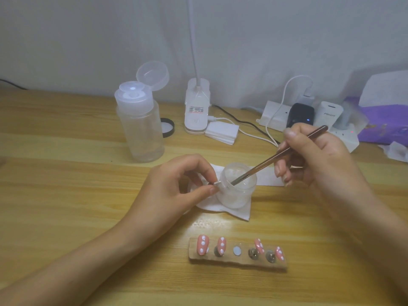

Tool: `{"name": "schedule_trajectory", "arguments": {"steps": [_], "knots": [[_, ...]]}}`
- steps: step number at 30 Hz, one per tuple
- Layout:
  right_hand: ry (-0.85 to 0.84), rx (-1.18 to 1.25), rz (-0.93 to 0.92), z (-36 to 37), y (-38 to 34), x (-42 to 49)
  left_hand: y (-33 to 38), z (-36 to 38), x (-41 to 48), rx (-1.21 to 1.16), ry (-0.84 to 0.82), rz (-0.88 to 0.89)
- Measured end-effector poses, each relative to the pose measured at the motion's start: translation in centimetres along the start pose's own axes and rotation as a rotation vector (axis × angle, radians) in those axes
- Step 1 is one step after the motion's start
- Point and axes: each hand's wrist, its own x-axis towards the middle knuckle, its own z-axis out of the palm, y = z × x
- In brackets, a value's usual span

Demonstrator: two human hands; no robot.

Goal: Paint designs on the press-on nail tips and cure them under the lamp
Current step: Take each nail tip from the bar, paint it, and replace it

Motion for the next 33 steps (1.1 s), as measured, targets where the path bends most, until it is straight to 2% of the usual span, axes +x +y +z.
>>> {"name": "schedule_trajectory", "arguments": {"steps": [4,6,9,13,33], "knots": [[0.039,0.065,-0.001,-0.5,0.1,0.3,0.0,0.0,0.0,-0.004,0.002,-0.001],[0.043,0.019,-0.035,-0.6,0.0,0.2,0.0,0.1,0.0,-0.005,0.002,-0.001],[-0.027,-0.128,-0.14,-0.3,-0.4,-0.1,0.0,0.0,0.0,-0.005,0.001,-0.004],[-0.096,-0.15,-0.171,0.7,-0.7,-0.6,0.0,0.0,0.0,0.002,0.0,0.002],[0.05,0.148,0.178,-0.2,0.1,0.2,0.0,0.0,0.0,-0.007,-0.007,0.002]]}}
